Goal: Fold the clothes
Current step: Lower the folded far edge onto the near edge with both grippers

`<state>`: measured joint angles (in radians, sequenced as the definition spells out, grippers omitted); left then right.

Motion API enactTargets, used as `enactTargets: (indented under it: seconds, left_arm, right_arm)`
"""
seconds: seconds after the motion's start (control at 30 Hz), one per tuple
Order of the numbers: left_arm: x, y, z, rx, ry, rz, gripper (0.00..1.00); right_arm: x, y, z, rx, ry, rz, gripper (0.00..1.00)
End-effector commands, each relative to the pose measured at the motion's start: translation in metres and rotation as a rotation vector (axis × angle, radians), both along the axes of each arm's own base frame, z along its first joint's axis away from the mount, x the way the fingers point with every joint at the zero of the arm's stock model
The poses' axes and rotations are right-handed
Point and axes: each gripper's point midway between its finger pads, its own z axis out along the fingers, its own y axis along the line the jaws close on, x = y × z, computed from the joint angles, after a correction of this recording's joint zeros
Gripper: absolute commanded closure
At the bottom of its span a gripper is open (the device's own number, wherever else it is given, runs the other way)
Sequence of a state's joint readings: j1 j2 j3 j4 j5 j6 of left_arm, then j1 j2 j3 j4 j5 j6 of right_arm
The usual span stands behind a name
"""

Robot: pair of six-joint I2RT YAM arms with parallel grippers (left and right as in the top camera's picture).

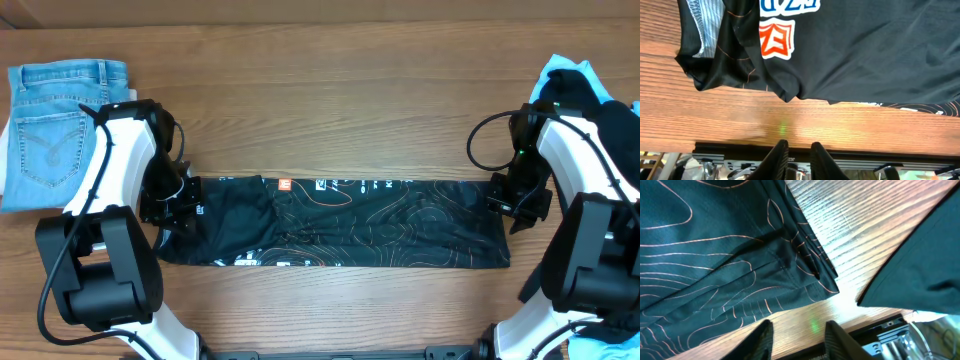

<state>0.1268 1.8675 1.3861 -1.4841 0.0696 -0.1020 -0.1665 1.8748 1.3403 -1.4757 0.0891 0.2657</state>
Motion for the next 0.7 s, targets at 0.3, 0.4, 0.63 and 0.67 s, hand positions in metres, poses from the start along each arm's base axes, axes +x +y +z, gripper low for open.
enactTargets:
  seconds: [0.3, 0.4, 0.63, 0.67]
  left_arm:
    - [0.032, -0.023, -0.001, -0.136, -0.161, 0.057, 0.78]
    - [0.035, -0.024, -0.002, -0.138, -0.172, 0.056, 0.78]
    - [0.035, -0.024, -0.002, -0.138, -0.173, 0.055, 0.79]
    - [0.035, -0.024, -0.002, -0.138, -0.174, 0.055, 0.79]
  right_arm:
    - [0.015, 0.000, -0.006, 0.013, -0.072, -0.013, 0.34]
    - [0.021, -0.002, -0.008, 0.040, -0.103, -0.044, 0.31]
    - [0.028, 0.002, -0.022, 0.210, -0.188, -0.008, 0.23]
    - [0.027, 0.005, -0.027, 0.232, -0.197, 0.007, 0.23]
